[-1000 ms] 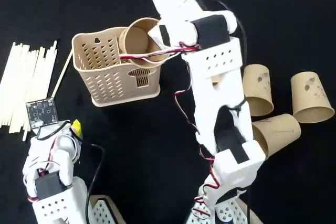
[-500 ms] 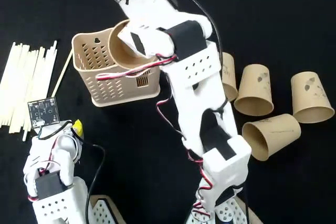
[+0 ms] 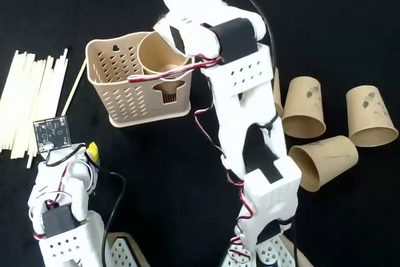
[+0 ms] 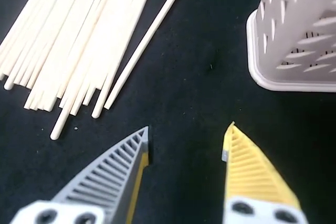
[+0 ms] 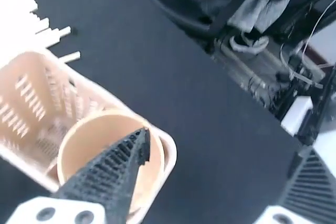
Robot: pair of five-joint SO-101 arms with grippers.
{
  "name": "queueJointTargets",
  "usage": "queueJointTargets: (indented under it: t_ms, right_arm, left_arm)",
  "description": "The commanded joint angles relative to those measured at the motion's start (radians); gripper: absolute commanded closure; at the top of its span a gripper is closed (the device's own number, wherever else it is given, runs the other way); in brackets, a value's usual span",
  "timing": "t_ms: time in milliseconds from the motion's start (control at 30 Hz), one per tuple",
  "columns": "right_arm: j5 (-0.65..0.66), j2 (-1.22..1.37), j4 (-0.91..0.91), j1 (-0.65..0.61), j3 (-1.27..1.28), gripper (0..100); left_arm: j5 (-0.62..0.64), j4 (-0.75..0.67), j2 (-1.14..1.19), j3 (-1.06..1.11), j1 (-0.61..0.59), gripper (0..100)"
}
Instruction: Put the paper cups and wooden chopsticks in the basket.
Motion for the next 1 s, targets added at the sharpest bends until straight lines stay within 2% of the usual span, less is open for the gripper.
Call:
queueJointTargets:
  t_ms: [0, 167, 300, 433, 700, 967]
  right_arm:
    - [0.098, -0.105, 0.149, 0.074, -0.051, 58.9]
    - [0.199, -0.228, 0.172, 0.296, 0.157, 58.9]
    - [0.436, -0.366, 0.172, 0.404, 0.481, 58.9]
    - [0.652, -0.545, 0.138, 0.451, 0.826, 58.9]
    - [0.790, -0.845, -0.187, 0.476, 1.460, 58.5]
    - [0.830, -0.914, -0.710, 0.483, 1.926, 58.8]
  left_arm:
    - [-0.006, -0.018, -0.005, -0.002, 0.004, 77]
    - [-0.006, -0.018, -0.005, -0.002, 0.004, 77]
    - [-0.006, -0.018, -0.005, -0.002, 0.004, 77]
    - [-0.006, -0.018, -0.005, -0.002, 0.002, 77]
    - [-0.006, -0.020, -0.005, -0.001, 0.002, 77]
    - [-0.006, -0.020, -0.005, -0.001, 0.001, 77]
